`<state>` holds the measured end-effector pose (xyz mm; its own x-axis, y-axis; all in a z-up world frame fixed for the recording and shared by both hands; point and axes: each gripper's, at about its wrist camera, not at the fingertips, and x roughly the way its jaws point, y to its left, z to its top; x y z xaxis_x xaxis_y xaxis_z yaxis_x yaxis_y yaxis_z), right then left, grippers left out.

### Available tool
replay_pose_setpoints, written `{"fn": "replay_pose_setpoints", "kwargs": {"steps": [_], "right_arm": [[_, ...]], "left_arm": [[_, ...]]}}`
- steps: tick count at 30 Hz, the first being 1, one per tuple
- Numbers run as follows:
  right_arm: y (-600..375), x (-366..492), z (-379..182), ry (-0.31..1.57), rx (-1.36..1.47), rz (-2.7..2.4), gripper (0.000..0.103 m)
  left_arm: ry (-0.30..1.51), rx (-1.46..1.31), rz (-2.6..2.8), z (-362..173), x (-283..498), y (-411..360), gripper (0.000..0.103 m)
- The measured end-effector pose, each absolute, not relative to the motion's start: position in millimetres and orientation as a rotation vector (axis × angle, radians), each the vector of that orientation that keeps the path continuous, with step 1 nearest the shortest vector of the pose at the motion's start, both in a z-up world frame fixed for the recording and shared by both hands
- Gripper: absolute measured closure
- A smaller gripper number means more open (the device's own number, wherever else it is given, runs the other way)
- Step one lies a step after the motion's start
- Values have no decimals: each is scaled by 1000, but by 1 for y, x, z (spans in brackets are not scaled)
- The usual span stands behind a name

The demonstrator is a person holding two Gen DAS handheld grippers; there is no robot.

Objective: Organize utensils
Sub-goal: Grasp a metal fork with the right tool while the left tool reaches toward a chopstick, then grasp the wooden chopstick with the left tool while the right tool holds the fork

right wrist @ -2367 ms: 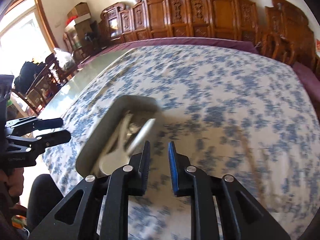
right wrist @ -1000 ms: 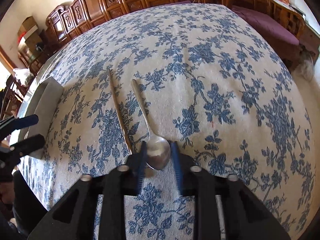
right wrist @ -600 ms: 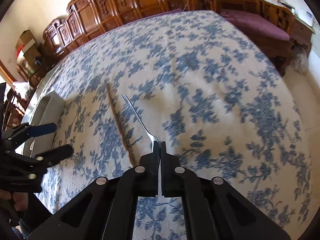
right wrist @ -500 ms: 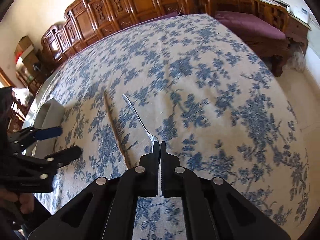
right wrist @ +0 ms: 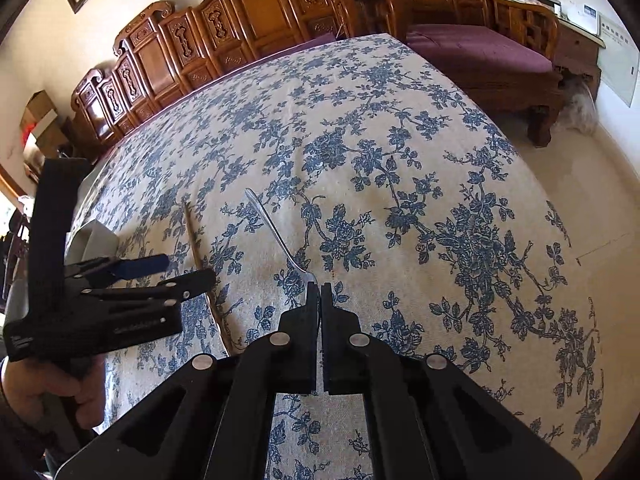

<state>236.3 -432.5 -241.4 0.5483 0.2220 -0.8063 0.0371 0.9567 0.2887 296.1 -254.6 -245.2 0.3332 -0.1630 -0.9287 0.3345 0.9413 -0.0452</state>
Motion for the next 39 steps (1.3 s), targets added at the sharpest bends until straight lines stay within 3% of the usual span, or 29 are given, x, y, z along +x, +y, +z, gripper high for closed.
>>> {"fn": "replay_pose_setpoints", "kwargs": {"steps": [3,7,10,25,39], "right_arm": [[-432,237,-242,988,287,113,101],[-429,236,-244,991,280,115,101],[-425,237,-244,994,271,128,101],[-405,235,-239,992,276,189,101],[-366,224,-204,924,194,240,101]], "left_arm": [[1167,184,-320,-245,293,-253,59],[1175,185,-328,-243,290,-244,90],[1192,172,-338,-243,285,-232,97],[1195,160,-331,-235,259,-196,99],[1082,149,-329,-169,210,-153,99]]}}
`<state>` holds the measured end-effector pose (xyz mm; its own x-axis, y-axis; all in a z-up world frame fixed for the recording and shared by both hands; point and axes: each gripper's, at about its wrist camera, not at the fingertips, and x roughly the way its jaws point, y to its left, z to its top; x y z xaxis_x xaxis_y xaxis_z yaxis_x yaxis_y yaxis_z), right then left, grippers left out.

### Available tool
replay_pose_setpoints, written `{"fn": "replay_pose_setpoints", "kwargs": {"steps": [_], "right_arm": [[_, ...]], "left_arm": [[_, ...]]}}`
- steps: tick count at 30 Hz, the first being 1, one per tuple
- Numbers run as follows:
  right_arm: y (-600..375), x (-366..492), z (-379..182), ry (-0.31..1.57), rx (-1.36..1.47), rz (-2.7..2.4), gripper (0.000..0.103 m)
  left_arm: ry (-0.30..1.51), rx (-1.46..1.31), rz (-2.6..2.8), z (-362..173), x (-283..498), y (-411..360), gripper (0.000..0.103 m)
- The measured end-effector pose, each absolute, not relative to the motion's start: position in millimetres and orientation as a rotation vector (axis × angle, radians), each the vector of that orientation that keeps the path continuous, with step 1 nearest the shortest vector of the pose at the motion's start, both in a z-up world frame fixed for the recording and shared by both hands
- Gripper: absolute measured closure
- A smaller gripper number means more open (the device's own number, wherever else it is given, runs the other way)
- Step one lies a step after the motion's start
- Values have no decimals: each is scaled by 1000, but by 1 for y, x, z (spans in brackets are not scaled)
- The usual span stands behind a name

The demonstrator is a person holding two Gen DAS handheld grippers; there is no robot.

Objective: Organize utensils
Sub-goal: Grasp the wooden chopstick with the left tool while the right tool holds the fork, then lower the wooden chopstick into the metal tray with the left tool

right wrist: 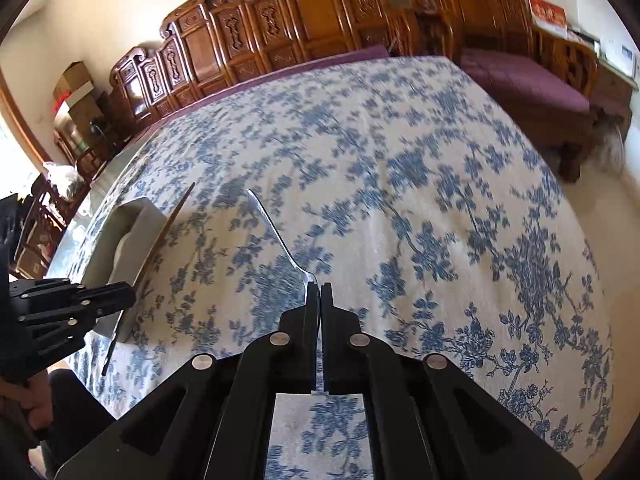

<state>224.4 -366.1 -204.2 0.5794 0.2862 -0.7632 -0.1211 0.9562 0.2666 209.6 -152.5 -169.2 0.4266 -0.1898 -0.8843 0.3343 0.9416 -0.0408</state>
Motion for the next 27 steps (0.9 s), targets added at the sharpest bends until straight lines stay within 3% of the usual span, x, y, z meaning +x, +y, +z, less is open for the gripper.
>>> {"fn": "replay_pose_setpoints", "kwargs": {"steps": [14,27], "right_arm": [[-309,197,-158,852,147,272,101],[-252,214,-156,879,121,337,101]], "left_arm": [[983,106,-304,-126,184,-76,99],[1002,80,-239,-137,213,-7,99]]}}
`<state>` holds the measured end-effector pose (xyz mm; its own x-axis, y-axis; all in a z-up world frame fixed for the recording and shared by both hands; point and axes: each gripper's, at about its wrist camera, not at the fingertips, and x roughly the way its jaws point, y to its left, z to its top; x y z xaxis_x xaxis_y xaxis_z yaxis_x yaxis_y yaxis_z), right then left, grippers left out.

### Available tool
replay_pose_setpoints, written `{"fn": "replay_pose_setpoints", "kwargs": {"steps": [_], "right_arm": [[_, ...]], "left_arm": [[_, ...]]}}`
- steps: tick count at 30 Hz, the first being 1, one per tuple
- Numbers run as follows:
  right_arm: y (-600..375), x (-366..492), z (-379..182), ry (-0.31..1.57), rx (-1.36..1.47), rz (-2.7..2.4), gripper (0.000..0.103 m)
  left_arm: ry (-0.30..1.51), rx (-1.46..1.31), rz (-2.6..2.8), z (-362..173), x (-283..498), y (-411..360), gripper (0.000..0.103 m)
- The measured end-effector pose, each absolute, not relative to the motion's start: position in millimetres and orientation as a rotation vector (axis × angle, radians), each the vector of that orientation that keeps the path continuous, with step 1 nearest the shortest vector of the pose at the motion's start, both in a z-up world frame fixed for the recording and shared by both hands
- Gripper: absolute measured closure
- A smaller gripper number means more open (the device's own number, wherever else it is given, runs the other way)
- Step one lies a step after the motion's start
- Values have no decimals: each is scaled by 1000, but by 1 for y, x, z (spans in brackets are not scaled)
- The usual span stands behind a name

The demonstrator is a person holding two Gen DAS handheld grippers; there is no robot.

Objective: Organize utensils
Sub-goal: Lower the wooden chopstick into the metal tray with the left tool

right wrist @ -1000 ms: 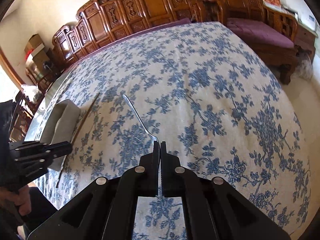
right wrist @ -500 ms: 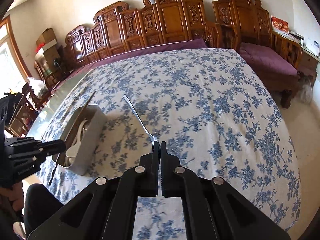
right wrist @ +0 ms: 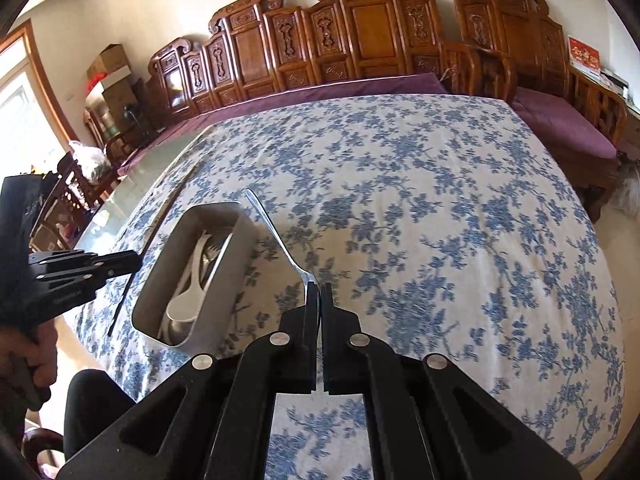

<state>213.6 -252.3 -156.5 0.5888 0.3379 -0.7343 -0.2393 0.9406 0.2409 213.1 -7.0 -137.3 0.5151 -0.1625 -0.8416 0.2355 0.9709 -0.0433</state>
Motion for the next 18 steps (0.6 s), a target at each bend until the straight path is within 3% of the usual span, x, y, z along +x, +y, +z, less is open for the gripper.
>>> {"fn": "replay_pose_setpoints", "kwargs": {"steps": [18], "right_arm": [[-233,227,-176,931,119,376,101]], "left_arm": [[1135,72,-237,-208,246,5,99]]}}
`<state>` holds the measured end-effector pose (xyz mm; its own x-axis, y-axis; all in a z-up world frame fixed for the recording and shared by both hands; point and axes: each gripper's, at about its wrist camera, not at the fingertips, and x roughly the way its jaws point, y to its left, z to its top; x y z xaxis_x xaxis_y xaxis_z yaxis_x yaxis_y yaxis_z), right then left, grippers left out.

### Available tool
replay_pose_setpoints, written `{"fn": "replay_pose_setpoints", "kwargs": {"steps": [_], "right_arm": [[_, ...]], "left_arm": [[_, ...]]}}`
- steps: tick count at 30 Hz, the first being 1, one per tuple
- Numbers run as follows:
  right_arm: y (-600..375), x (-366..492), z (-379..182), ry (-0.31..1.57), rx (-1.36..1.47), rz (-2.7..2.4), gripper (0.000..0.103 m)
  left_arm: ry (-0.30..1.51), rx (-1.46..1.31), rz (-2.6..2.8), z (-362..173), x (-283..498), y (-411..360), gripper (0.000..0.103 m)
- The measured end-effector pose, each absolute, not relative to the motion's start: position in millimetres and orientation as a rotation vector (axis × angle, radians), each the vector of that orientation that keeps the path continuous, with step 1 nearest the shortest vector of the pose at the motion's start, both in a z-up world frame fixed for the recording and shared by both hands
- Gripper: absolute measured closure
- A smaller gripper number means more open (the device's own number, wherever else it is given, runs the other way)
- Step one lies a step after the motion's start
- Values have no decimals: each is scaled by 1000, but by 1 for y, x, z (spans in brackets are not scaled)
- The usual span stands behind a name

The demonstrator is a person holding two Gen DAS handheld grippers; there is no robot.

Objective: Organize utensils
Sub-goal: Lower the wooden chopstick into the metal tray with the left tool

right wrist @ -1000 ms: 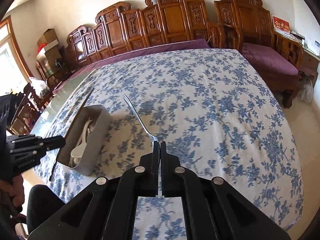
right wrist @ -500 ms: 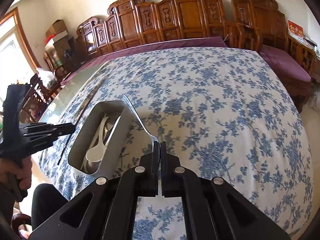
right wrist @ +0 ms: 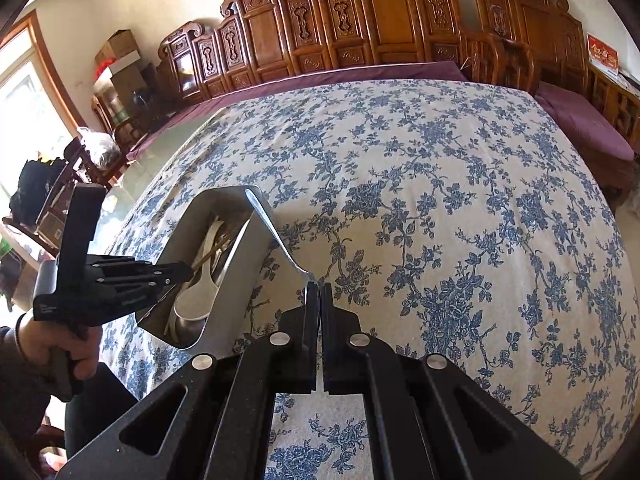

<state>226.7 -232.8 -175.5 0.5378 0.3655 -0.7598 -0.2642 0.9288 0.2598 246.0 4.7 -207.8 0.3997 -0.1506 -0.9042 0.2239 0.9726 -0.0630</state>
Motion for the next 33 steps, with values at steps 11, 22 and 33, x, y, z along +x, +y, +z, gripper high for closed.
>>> {"fn": "replay_pose_setpoints", "kwargs": {"steps": [11,22,33], "right_arm": [[-237,230,-180,938,123,371,101],[-230,229,-182,942,118,379,101],[-215,232,-180,941,113,396,101]], "left_arm": [[1090,49,-237,-194,253,6,99],[1111,38,-237,-206,259,4,99],[1090,13,-215,-195,249,19,98]]}}
